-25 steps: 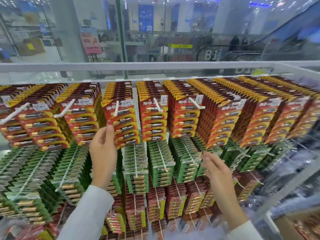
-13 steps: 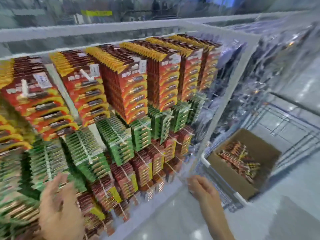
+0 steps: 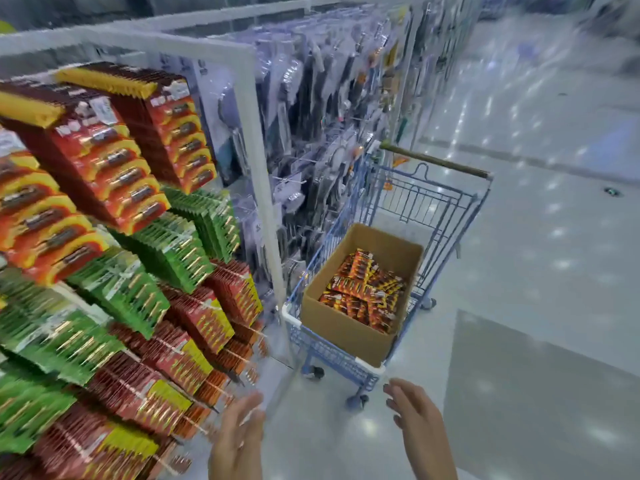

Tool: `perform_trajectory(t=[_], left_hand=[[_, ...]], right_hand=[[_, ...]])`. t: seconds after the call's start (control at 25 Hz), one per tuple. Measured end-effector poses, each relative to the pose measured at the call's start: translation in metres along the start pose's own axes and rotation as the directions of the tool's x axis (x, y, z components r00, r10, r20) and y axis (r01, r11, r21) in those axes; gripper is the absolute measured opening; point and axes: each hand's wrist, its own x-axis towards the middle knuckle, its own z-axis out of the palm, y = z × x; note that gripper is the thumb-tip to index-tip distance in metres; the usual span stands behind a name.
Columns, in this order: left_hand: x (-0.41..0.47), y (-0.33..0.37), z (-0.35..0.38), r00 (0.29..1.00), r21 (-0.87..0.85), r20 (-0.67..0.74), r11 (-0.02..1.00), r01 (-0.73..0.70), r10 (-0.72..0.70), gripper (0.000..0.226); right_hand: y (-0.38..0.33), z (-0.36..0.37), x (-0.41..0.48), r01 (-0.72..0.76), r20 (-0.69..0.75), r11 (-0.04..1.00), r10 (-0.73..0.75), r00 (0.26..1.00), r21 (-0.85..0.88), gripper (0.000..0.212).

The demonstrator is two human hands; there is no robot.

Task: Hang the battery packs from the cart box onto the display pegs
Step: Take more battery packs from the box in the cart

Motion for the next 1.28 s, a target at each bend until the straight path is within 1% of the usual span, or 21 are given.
perform_trajectory(t=[0.04, 0.08, 0.12, 0.16, 0.2, 0.24, 0.28, 0.36, 0.44, 0.52, 0.6, 0.8, 0.92, 1.04, 1.16, 1.28], left_hand=[[-0.005, 0.020, 0.037, 0.997, 0.045, 0.022, 0.996, -0.071, 0.071, 0.017], [-0.001, 0.024, 0.053, 0.996, 0.012, 0.003, 0.996, -0.094, 0.094, 0.024], [0.003, 0.029, 0.073, 0.996, 0.023, 0.033, 0.996, -0.083, 0.082, 0.028], [0.009, 0.025, 0.090, 0.999, 0.019, 0.033, 0.999, -0.042, 0.041, 0.028], [0.010, 0.029, 0.104, 0.997, 0.040, 0.069, 0.999, -0.033, 0.031, 0.027], [0.015, 0.029, 0.116, 0.995, 0.049, 0.102, 0.999, -0.012, 0.007, 0.021], [0.022, 0.031, 0.124, 0.993, 0.100, 0.120, 0.995, 0.000, -0.012, 0.012], [0.038, 0.031, 0.147, 0.991, 0.153, 0.135, 0.988, -0.001, -0.020, 0.020], [0.058, 0.034, 0.168, 0.987, 0.161, 0.150, 0.987, 0.031, -0.056, 0.020], [0.086, 0.038, 0.189, 0.981, 0.193, 0.179, 0.980, 0.038, -0.073, 0.016], [0.114, 0.046, 0.211, 0.973, 0.230, 0.227, 0.973, -0.013, -0.041, 0.016], [0.204, 0.059, 0.264, 0.935, 0.295, 0.345, 0.955, -0.025, -0.083, 0.018], [0.254, 0.055, 0.301, 0.927, 0.366, 0.356, 0.930, -0.018, -0.122, 0.018], [0.294, 0.034, 0.334, 0.910, 0.497, 0.356, 0.868, 0.008, -0.212, 0.020], [0.330, -0.004, 0.368, 0.881, 0.649, 0.298, 0.755, 0.095, -0.367, 0.028], [0.364, -0.054, 0.406, 0.832, 0.738, 0.245, 0.652, 0.174, -0.498, 0.034]], right_hand=[[0.002, -0.017, 0.010, -0.004, -0.025, 1.000, 0.004, 1.000, 0.021, 0.016], [0.002, -0.031, 0.019, -0.010, -0.055, 1.000, 0.012, 0.998, 0.027, 0.014], [0.005, -0.042, 0.028, -0.026, -0.089, 0.999, 0.030, 0.996, 0.047, 0.012], [0.007, -0.052, 0.036, -0.050, -0.122, 0.996, 0.059, 0.991, 0.072, 0.011], [0.009, -0.061, 0.043, -0.077, -0.144, 0.993, 0.090, 0.985, 0.094, 0.010], [0.010, -0.068, 0.050, -0.099, -0.163, 0.989, 0.117, 0.980, 0.112, 0.009], [0.009, -0.072, 0.055, -0.109, -0.175, 0.985, 0.132, 0.976, 0.134, 0.008], [0.007, -0.076, 0.071, -0.127, -0.195, 0.977, 0.160, 0.968, 0.170, 0.008], [0.001, -0.074, 0.092, -0.150, -0.213, 0.973, 0.187, 0.959, 0.177, 0.008], [-0.009, -0.069, 0.118, -0.170, -0.225, 0.972, 0.204, 0.953, 0.163, 0.008], [-0.023, -0.063, 0.145, -0.174, -0.236, 0.976, 0.201, 0.951, 0.132, 0.008], [-0.062, -0.046, 0.210, -0.178, -0.261, 0.984, 0.180, 0.948, 0.029, 0.011], [-0.078, -0.044, 0.242, -0.198, -0.298, 0.980, 0.197, 0.934, 0.027, 0.011], [-0.079, -0.048, 0.258, -0.231, -0.325, 0.973, 0.221, 0.919, 0.008, 0.012], [-0.072, -0.054, 0.276, -0.301, -0.343, 0.953, 0.290, 0.893, 0.021, 0.015], [-0.065, -0.063, 0.297, -0.350, -0.344, 0.936, 0.339, 0.876, 0.031, 0.016]])
